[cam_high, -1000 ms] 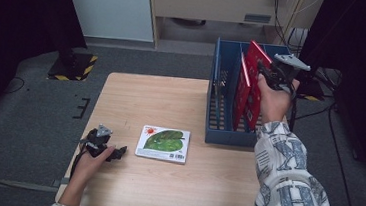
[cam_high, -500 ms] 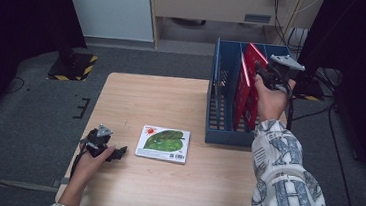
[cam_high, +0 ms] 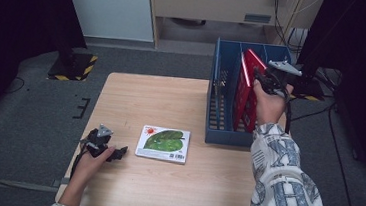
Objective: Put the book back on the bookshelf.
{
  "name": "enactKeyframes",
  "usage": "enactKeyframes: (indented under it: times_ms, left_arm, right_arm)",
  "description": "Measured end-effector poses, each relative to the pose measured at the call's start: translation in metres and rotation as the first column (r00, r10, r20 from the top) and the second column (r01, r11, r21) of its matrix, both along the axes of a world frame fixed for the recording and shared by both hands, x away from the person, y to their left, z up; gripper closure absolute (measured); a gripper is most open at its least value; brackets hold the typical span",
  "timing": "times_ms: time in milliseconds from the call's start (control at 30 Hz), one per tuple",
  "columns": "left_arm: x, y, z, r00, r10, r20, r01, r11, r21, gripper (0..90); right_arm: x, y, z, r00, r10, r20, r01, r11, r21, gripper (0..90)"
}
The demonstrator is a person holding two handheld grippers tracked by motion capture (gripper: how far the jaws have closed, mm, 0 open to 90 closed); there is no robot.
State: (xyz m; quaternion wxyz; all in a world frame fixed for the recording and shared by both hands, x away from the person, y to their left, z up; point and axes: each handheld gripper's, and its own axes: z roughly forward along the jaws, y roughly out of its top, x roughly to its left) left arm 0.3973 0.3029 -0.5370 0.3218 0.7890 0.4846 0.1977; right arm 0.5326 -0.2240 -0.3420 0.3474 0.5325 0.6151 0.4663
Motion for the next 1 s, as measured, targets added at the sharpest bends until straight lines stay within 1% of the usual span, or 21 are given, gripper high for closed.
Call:
enactKeyframes:
  times_ms: [133, 167, 233, 267, 433, 533, 700, 800, 900, 1000]
  left_arm:
    - [0.0, 0.0, 0.0, 1.0, -0.001, 0.001, 0.001, 1.0, 0.0, 0.0]
    - [0.0, 0.0, 0.0, 1.0, -0.007, -0.003, 0.007, 0.9999, 0.008, 0.0]
    - [0.0, 0.0, 0.0, 1.0, -0.007, -0.003, 0.007, 0.9999, 0.007, 0.0]
    - [0.0, 0.0, 0.0, 1.0, -0.008, -0.003, 0.008, 0.9999, 0.008, 0.0]
    - [0.0, 0.0, 0.001, 0.9999, -0.011, -0.005, 0.011, 0.9999, 0.01, 0.0]
    - [0.0, -0.001, 0.0, 1.0, -0.006, 0.001, 0.006, 1.0, -0.001, 0.0]
    - [0.0, -0.001, 0.0, 1.0, -0.008, 0.001, 0.008, 1.0, -0.002, 0.0]
    - [0.0, -0.001, 0.0, 1.0, -0.009, 0.001, 0.009, 1.0, -0.001, 0.0]
    - [0.0, -0.001, 0.0, 0.9999, -0.011, 0.0, 0.011, 0.9999, -0.001, 0.0]
    - [0.0, -0.002, 0.0, 0.9999, -0.014, 0.0, 0.014, 0.9999, 0.0, 0.0]
  right_arm:
    - [0.003, 0.001, -0.002, 1.0, -0.002, -0.002, 0.002, 1.0, -0.004, 79.1]
    - [0.004, 0.002, -0.003, 1.0, -0.002, -0.001, 0.002, 1.0, -0.004, 79.1]
    - [0.005, 0.002, -0.006, 1.0, -0.003, -0.003, 0.003, 1.0, -0.007, 79.0]
    - [0.004, 0.002, -0.007, 0.9999, 0.001, -0.011, -0.001, 1.0, -0.007, 79.1]
    - [0.004, 0.0, -0.01, 0.9999, -0.002, -0.012, 0.002, 1.0, -0.005, 79.1]
    - [0.004, 0.0, -0.011, 0.9999, -0.007, -0.013, 0.007, 1.0, 0.002, 79.1]
    - [0.007, 0.0, -0.014, 0.9998, -0.007, -0.019, 0.007, 1.0, 0.003, 79.1]
    - [0.007, 0.002, -0.015, 0.9998, -0.002, -0.019, 0.002, 1.0, -0.008, 79.0]
    - [0.008, 0.001, -0.015, 0.9999, -0.006, -0.015, 0.006, 1.0, 0.007, 79.0]
    - [0.008, -0.001, -0.015, 0.9998, -0.006, -0.019, 0.006, 1.0, 0.004, 79.0]
